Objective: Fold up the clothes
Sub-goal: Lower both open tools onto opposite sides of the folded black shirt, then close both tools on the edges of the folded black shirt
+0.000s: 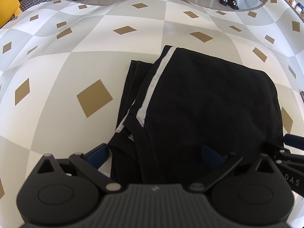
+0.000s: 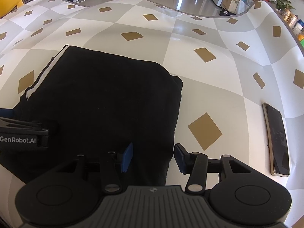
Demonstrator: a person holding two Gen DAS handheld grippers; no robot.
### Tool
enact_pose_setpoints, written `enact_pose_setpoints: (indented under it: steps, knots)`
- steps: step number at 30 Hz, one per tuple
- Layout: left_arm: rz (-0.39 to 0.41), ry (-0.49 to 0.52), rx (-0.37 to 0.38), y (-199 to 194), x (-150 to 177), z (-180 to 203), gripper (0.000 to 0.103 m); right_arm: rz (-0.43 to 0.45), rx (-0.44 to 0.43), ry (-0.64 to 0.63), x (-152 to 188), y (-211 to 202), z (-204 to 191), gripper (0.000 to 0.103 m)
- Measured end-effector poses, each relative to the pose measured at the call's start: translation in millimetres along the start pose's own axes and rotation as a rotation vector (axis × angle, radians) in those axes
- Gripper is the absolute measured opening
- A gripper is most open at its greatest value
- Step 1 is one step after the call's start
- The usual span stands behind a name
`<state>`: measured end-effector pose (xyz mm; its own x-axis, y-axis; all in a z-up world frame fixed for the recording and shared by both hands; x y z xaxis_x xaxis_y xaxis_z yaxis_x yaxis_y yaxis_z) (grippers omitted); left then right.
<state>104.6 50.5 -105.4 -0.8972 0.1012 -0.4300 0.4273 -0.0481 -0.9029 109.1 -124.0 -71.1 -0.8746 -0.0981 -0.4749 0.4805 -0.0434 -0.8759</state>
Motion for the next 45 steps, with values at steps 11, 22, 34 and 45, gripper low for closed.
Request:
enact_pose_setpoints:
  steps: [11,22,34,45]
  knots:
    - [0.0,0.023,0.0,1.5,-2.2,4.0,0.103,-0.035,-0.088,0.045,-7.4,6.3,11.5,0.048]
    - [0.014,0.039,-0.024,-2.4,-5.5,-7.2,0.103,-0.044,-0.303,0.122,-15.5,16.5,37.3,0.051]
    - [0.016,0.058,0.023,0.8,-1.7,-3.8,0.103,0.042,-0.347,0.141,-11.4,17.5,29.9,0.061]
    - [0.047,0.156,0.041,-3.9,6.3,28.0,0.099,0.077,-0.375,0.086,-1.6,12.8,15.2,0.05]
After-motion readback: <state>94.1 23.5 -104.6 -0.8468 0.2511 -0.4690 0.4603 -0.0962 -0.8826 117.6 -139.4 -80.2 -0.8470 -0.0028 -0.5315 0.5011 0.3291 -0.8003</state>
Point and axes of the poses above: each gripper's, at about its wrist camera, not at the fingertips, and y roughly the way its jaws point, z to its right, x to its underside, the point moved 4 cm from there along y, roughly the way its jaws point, and after that the axes turned 10 degrees about y, right-handed, at the moved point
